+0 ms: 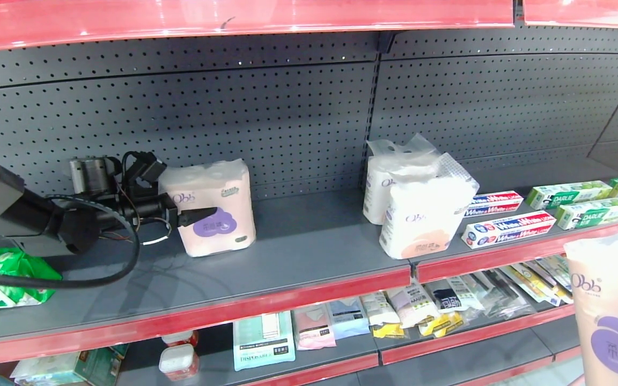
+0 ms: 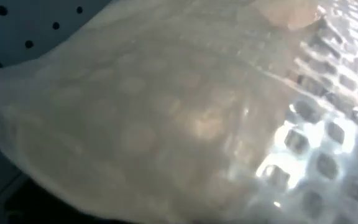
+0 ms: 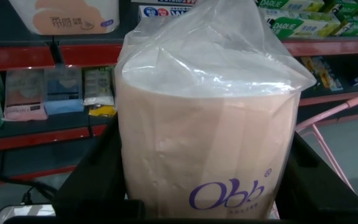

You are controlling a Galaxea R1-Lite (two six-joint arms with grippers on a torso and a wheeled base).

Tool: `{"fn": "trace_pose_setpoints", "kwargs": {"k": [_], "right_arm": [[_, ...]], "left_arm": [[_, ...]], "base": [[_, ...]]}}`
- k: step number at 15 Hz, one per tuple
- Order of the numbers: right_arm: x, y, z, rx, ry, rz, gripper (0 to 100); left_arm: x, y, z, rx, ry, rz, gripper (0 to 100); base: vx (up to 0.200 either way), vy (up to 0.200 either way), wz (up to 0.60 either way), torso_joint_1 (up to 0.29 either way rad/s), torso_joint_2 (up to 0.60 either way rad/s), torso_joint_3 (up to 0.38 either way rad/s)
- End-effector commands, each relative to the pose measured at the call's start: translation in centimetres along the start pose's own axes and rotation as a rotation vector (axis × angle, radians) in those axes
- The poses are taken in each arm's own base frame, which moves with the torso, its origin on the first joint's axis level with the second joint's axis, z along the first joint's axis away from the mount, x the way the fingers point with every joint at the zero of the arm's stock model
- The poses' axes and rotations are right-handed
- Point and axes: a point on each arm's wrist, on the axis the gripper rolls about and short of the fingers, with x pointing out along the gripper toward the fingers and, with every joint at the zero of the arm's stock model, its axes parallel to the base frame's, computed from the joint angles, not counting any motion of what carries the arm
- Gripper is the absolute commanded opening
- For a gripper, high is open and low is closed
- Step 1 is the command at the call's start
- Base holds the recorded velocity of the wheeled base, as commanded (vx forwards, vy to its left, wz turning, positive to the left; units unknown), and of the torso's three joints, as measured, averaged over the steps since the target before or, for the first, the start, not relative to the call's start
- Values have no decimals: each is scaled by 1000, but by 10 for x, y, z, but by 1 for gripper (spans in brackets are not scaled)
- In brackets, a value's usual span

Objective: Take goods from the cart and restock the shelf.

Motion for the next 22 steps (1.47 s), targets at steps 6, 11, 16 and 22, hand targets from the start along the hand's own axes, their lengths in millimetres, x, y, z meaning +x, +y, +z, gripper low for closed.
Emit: {"fn": "trace_pose_setpoints", "kwargs": {"k": [6, 11, 16, 22], "right_arm": [[-1, 1, -2, 0, 0, 1, 0], [-1, 0, -2, 3, -4, 0, 0], [-1, 0, -2, 3, -4, 0, 0], [-1, 0, -2, 0, -4, 0, 0]], "left_arm": [[1, -3, 0, -4, 6, 9, 100], [-3, -11, 1, -12, 7, -1, 0], [-22, -29, 5, -18, 0, -45, 0], [-62, -40, 12, -4, -27, -13, 0]], "base": [[0, 0, 0, 0, 0, 0], [0, 0, 0, 0, 0, 0], [0, 0, 0, 0, 0, 0], [0, 0, 0, 0, 0, 0]]}}
